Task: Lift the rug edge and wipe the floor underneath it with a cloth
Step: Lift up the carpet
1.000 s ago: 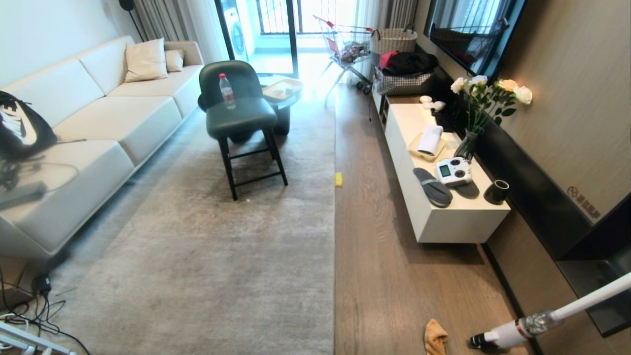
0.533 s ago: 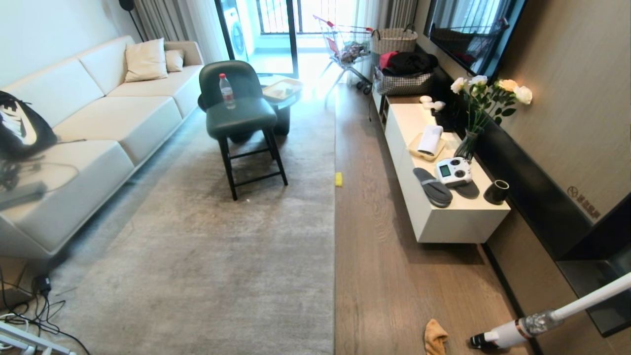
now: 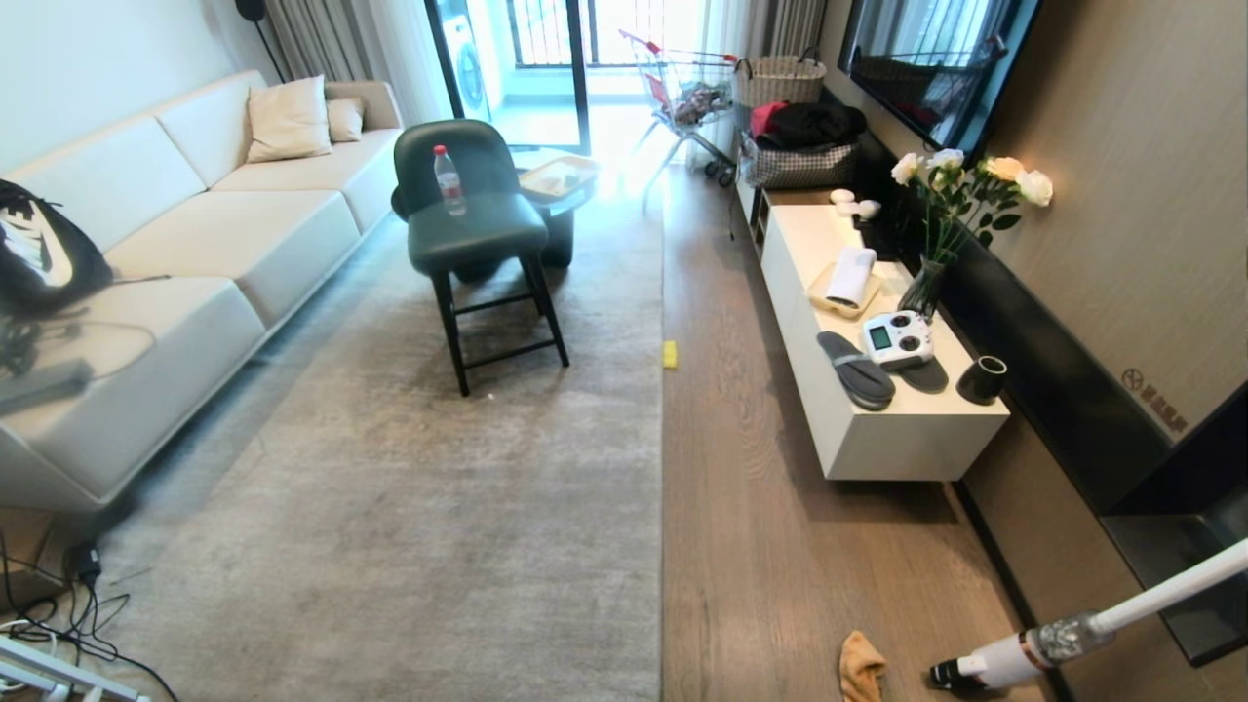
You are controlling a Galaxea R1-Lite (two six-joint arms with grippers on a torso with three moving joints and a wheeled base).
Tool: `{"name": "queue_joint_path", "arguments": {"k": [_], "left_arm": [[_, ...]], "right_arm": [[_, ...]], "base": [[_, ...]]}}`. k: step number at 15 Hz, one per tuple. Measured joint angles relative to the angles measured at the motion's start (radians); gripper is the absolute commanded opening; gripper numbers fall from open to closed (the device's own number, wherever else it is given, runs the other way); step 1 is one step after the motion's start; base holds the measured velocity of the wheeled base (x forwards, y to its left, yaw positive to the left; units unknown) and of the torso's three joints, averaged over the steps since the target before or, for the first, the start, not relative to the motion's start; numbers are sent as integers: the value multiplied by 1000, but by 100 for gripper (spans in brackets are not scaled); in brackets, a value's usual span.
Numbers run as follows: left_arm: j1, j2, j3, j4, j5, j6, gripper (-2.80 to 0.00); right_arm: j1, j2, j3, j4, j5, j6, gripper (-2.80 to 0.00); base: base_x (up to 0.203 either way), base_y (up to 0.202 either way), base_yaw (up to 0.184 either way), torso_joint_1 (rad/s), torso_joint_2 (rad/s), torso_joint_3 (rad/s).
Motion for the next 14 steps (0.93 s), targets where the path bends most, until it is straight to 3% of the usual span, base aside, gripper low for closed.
{"name": "queue_joint_path", "arguments": {"k": [14], "left_arm": [[0,0,0,0,0,0,-280]], "right_arm": [[0,0,0,0,0,0,-280]], "base": [[0,0,0,0,0,0]]}}
